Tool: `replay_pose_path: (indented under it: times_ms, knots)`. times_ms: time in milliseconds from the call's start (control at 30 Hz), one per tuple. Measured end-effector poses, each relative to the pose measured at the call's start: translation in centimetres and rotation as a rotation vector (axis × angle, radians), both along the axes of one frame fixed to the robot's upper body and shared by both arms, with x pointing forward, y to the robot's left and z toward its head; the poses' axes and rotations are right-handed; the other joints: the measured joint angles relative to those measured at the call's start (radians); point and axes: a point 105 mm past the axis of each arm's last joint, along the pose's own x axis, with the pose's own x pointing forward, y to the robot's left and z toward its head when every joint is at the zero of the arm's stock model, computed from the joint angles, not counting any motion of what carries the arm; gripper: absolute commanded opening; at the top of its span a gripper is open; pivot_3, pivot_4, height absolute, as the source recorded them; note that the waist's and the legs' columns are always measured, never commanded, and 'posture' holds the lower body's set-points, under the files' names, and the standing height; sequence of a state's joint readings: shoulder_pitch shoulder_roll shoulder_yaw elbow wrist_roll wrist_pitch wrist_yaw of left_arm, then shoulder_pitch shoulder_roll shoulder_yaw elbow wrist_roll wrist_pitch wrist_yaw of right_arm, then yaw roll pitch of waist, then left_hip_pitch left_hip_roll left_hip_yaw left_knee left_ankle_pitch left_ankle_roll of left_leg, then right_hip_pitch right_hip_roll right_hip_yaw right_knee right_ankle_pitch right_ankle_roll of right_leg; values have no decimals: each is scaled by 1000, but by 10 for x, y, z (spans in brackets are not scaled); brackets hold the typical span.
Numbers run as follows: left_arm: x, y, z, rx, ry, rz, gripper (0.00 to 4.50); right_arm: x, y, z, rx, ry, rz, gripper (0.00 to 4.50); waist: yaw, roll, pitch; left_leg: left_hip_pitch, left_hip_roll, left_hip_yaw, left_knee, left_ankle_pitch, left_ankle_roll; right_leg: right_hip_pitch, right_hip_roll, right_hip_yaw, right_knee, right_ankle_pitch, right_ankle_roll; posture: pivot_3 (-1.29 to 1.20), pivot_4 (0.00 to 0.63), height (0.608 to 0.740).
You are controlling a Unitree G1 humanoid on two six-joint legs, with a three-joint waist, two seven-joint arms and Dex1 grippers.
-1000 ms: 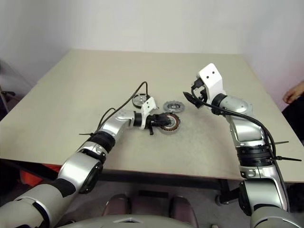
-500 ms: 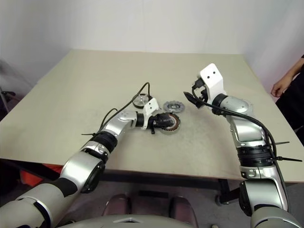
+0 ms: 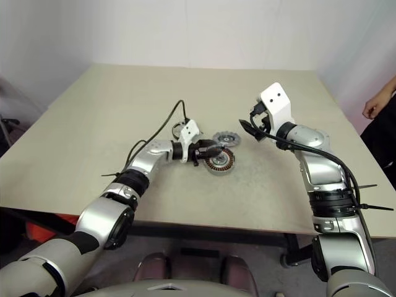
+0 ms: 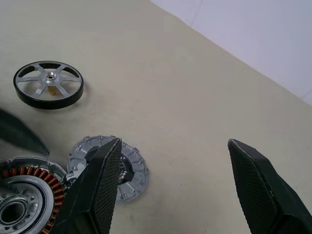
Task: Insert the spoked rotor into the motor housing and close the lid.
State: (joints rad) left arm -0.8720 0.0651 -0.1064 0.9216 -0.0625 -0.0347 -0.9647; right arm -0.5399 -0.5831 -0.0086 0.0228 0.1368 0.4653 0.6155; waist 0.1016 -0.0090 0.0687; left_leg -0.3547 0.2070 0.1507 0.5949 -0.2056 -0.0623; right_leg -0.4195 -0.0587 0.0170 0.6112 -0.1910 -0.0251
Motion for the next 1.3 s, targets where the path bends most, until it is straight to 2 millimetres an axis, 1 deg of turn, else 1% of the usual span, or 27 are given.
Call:
replay_pose_path:
  times_ms: [133,200,267,367,467,533,633,800,1067,1167,1200,1300]
  knots:
    - [3,9,13,-55,-11,30,2067,-1,1,-2,-1,7,8,3903,0,0,0,0,0,0,0,0,0,0,0,0,-1,0,0,0,0,740]
    - [3,17,17,-80,-9,53,2067,-4,4,-4,-5,11,22,3903,-1,0,0,0,0,0,-1,0,0,0,0,0,-1,0,0,0,0,740]
    - [4,30,17,-91,-1,90,2067,-11,9,-10,-18,26,50,3903,-3,0,0,0,1,0,-2,0,0,0,0,-1,-1,0,0,0,0,740]
    - [2,58,11,-89,21,157,2067,-29,17,-28,-57,94,119,3903,-3,0,0,0,1,0,-3,0,1,0,0,-1,-3,0,0,0,0,740]
    - [-2,87,4,-84,44,238,2067,-48,27,-36,-83,148,198,3903,-3,1,0,0,1,0,-4,-1,1,0,0,-1,-4,0,0,0,0,740]
    - [-4,100,1,-79,55,282,2067,-56,34,-40,-82,171,239,3903,-3,1,0,0,1,0,-4,-1,1,0,0,-1,-4,0,0,0,0,740]
    - [-8,109,0,-91,62,320,2067,-60,42,-45,-82,200,265,3903,-4,1,0,0,1,0,-3,-2,3,0,0,-1,-4,0,1,0,0,740]
    - [-16,120,-1,-94,67,361,2067,-60,49,-49,-70,219,279,3903,-6,1,0,0,1,0,-4,-2,3,0,0,-1,-4,0,1,0,0,740]
    - [-18,124,-1,-93,67,399,2067,-46,59,-65,-43,277,263,3903,-7,1,0,0,1,0,-4,0,0,0,0,-1,-4,0,1,0,0,740]
    - [-19,125,-4,-90,75,406,2098,-43,59,-65,-41,278,254,3267,-7,1,0,0,1,0,-4,0,0,0,0,-1,-4,0,1,0,0,740]
    - [-19,126,-5,-89,76,410,2098,-43,59,-65,-41,277,255,2976,-6,1,0,0,1,0,-5,0,0,0,0,-2,-4,0,1,0,0,740]
    - [-19,128,-6,-85,77,417,2098,-43,59,-65,-39,278,258,1880,-6,1,0,0,1,0,-5,0,0,0,0,-2,-4,-1,1,0,0,740]
